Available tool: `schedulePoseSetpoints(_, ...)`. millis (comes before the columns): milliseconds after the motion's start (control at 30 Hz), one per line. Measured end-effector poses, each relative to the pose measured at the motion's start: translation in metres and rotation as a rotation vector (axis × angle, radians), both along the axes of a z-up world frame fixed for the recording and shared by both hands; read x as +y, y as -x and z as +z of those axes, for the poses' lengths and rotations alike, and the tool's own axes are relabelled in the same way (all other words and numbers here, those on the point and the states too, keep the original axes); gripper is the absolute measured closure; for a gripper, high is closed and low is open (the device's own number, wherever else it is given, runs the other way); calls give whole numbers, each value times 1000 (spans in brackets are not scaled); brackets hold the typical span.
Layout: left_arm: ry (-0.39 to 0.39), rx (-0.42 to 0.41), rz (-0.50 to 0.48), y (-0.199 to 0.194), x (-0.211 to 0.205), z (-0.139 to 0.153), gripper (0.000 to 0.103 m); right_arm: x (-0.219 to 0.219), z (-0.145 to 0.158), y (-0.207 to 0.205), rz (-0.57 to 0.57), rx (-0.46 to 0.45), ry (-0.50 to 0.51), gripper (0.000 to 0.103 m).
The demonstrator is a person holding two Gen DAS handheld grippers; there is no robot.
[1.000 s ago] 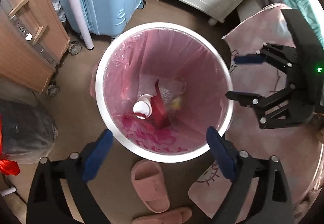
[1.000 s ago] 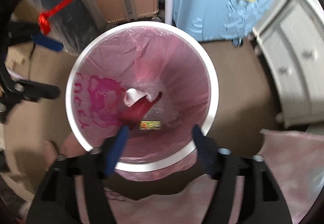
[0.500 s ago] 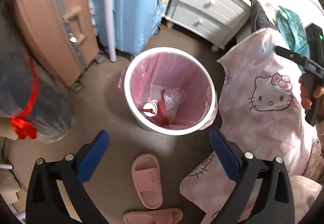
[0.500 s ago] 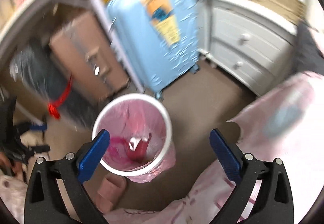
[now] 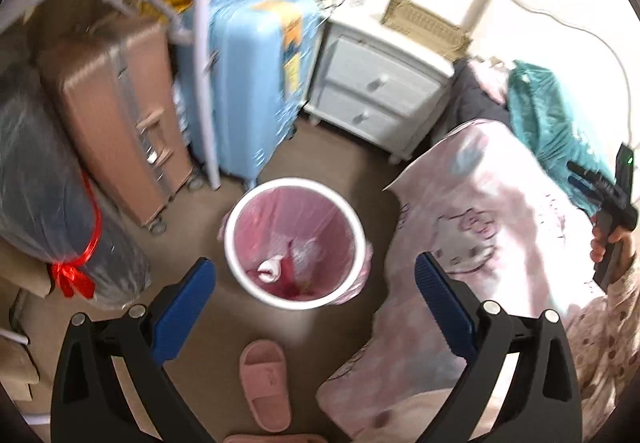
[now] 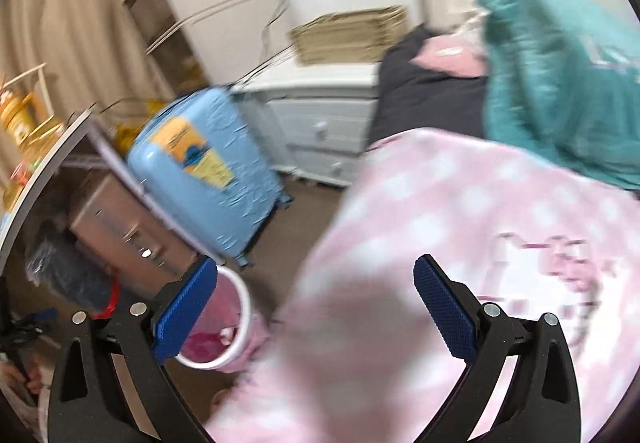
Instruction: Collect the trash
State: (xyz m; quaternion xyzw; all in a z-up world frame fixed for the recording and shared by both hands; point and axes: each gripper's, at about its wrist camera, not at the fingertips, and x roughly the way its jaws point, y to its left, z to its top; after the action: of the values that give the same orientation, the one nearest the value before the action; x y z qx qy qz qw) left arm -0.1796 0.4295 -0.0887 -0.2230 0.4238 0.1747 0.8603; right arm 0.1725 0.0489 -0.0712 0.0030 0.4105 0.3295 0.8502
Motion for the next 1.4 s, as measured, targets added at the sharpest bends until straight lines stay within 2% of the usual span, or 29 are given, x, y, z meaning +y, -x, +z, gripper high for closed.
schedulePoseSetpoints(133,-23,-32,-52,-26,-28,31,5,-60,3,-20,-92,1,44,7)
schedulePoseSetpoints(233,-48,-45,-91,-51,-50,44,5,-108,-3,-36,-172,19,117,7)
schedulePoseSetpoints(433,-25,-80,-166,-101,-100,55,5,-169,-33,-60,-253,43,303,7)
schedulePoseSetpoints(533,-19,-77,-213,-122,-128,55,5,-188,-55,-71,-251,96,341,8)
schedulePoseSetpoints(633,0,-71,-266,-139,-154,55,5,-201,-68,-78,-259,172,290,26)
schedulePoseSetpoints(700,-7,-64,-302,-148,-169,54,5,-203,-75,-80,-267,190,287,30)
schedulePoseSetpoints(767,-21,-50,-338,-156,-184,53,5,-203,-85,-83,-270,198,342,41)
schedulePoseSetpoints(800,-24,-46,-350,-159,-191,52,5,-203,-92,-86,-274,202,385,43)
schedulePoseSetpoints(900,-30,-31,-391,-169,-210,49,5,-207,-112,-92,-269,253,415,60)
schedulePoseSetpoints(967,-34,-24,-407,-174,-219,46,5,-212,-127,-96,-256,323,368,77)
schedulePoseSetpoints(1100,-14,-12,-413,-177,-223,37,5,-221,-131,-96,-259,352,285,92)
schedulePoseSetpoints(1133,-7,-9,-408,-177,-222,35,5,-225,-127,-93,-271,348,268,95)
schedulePoseSetpoints(1267,18,-5,-388,-176,-215,32,5,-253,-108,-83,-342,301,220,95)
schedulePoseSetpoints(1400,33,-10,-384,-177,-214,31,5,-279,-95,-71,-359,282,216,95)
